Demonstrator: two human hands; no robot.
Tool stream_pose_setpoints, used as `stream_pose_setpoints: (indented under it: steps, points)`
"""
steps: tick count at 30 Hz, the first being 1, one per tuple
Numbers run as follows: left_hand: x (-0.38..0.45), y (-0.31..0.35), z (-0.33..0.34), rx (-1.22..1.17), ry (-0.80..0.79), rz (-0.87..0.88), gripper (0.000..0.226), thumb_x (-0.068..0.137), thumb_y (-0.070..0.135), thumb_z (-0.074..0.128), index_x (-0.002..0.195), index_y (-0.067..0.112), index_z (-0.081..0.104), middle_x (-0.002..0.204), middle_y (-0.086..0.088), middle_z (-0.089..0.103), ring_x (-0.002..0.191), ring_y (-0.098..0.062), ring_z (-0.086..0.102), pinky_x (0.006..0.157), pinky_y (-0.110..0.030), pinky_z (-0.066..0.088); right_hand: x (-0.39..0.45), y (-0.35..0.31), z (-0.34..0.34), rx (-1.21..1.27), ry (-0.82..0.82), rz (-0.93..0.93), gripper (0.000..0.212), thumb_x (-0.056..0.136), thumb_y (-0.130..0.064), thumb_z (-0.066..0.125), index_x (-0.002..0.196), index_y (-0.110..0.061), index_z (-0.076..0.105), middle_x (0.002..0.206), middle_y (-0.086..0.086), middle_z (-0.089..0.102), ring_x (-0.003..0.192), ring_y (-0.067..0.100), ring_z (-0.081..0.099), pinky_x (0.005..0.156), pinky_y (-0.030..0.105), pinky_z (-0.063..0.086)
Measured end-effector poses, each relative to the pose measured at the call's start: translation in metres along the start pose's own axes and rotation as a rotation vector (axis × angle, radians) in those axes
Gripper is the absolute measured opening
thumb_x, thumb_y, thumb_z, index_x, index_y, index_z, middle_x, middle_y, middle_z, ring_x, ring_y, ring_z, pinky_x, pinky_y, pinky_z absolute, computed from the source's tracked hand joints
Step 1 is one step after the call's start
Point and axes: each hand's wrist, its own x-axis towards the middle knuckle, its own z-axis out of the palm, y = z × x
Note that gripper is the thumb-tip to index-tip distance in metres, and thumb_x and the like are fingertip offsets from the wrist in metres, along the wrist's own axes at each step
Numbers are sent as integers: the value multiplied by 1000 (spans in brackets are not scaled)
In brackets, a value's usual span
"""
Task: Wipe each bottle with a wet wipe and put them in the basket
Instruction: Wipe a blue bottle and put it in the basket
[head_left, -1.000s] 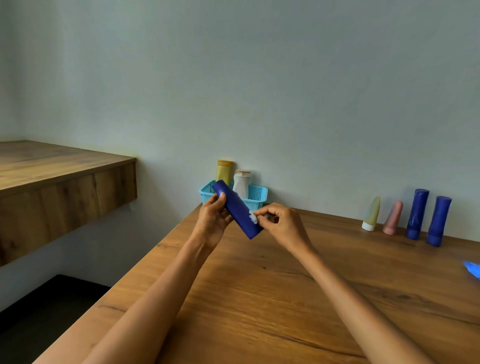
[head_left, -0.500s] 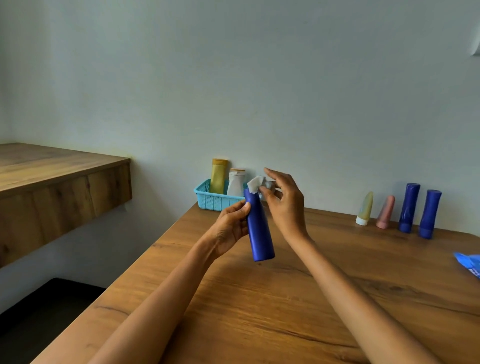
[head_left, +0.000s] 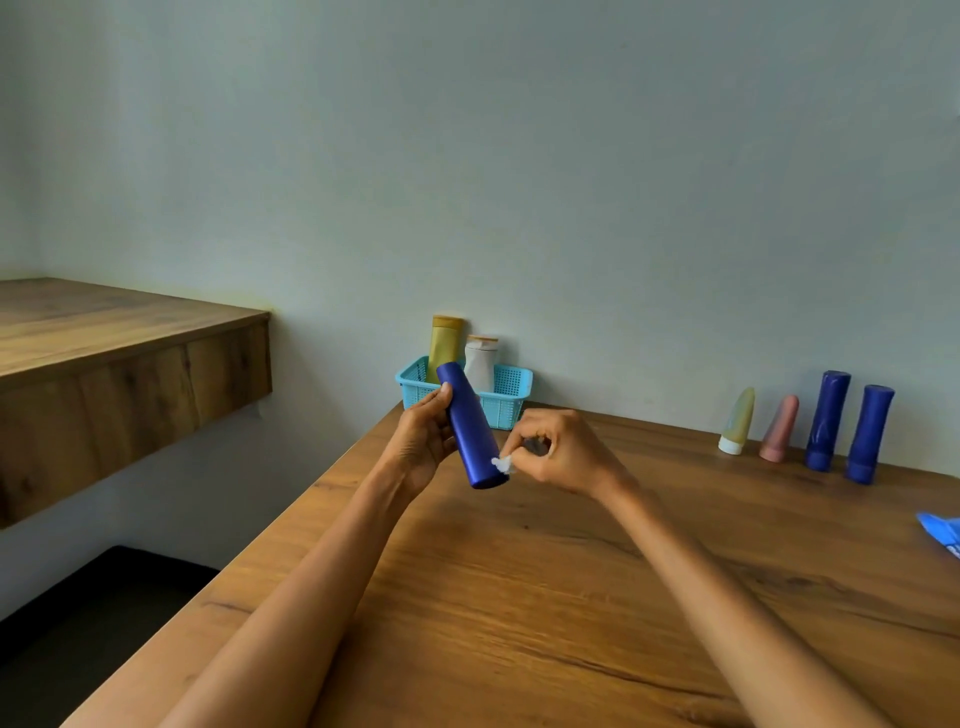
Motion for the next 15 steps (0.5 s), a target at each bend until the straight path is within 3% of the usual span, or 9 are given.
stream_pose_setpoints:
  steps: [3,5,7,11,15]
  points:
    - [3,-3,-1,12,18,1,30,85,30,61,107,11,58,104,-11,67,89,-23,66,79,-36,55,8,-2,-10,108,226,65,10,81,-9,68,91,-9,72,87,-4,62,74,1,56,60,10,46]
    - [3,-3,3,8,-1,6,33,83,33,62,108,12,59,106,-11,66,93,-24,65,81,-37,55,24,-10,-14,109,345,64,19,85,-8,65,103,-9,70,93,0,62,81,5,58,68,12,49]
    - [2,-3,8,10,-33,11,39,81,37,61,110,11,59,107,-13,65,96,-26,63,86,-39,52,44,-20,-15,51,327,76,23,86,-10,63,109,-10,68,97,1,61,86,8,57,74,15,47]
    - [-1,2,13,-32,-57,47,28,92,34,52,111,14,59,106,-13,64,95,-24,62,82,-37,53,75,-39,-4,-37,208,150,25,89,-14,58,113,-12,67,109,8,64,99,19,60,86,31,48]
    - [-1,12,7,-100,-18,64,36,93,36,50,119,11,55,102,-11,62,89,-21,62,77,-32,55,67,-53,11,-92,221,102,22,88,-18,60,108,-14,70,105,5,66,94,19,61,82,31,49]
